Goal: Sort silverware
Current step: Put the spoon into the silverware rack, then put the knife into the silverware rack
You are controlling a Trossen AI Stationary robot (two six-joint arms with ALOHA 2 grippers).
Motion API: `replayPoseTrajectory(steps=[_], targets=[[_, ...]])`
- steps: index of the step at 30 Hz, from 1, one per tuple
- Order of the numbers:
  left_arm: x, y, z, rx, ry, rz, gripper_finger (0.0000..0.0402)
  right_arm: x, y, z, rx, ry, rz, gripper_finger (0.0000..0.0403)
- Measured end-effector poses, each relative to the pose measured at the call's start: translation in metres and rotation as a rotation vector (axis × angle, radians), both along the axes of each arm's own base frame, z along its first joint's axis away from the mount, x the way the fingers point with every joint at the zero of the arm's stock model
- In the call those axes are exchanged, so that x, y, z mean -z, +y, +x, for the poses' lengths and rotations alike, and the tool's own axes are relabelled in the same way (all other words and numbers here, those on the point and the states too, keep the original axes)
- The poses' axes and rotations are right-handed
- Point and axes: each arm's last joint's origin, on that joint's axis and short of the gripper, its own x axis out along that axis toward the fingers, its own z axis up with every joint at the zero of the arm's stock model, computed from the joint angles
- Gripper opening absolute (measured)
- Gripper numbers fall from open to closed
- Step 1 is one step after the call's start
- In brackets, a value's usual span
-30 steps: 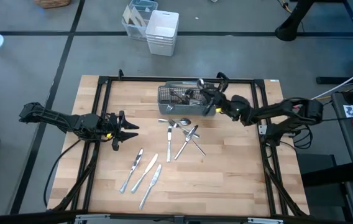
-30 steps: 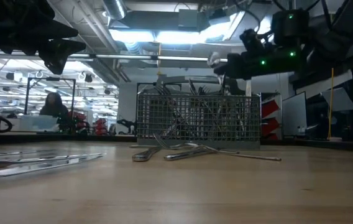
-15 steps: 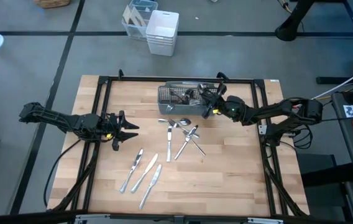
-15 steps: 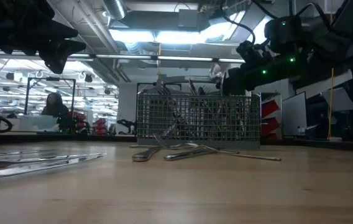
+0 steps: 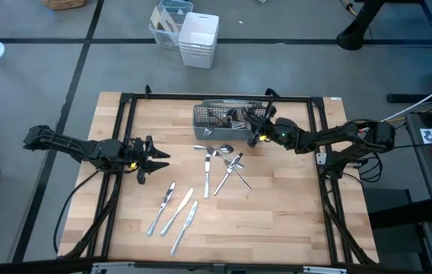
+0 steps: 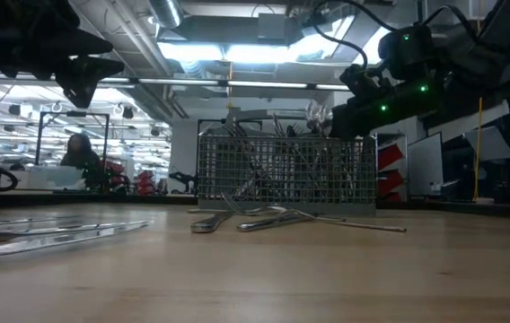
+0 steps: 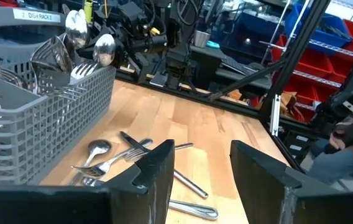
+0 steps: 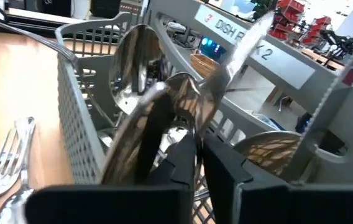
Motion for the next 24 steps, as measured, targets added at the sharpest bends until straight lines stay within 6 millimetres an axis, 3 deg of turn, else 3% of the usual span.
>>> replayPoseTrajectory(steps=[10,24], targets=[[-0.002,0.000,0.000,-0.002,-0.021,-0.046,0.0150,-0.009,0.001,-0.003,0.001,-0.031,-0.011,0.0118],[-0.044,-0.001,0.007,0.000,-0.125,-0.080,0.0150,-0.047,0.007,-0.021,0.026,-0.150,-0.054,0.0119]])
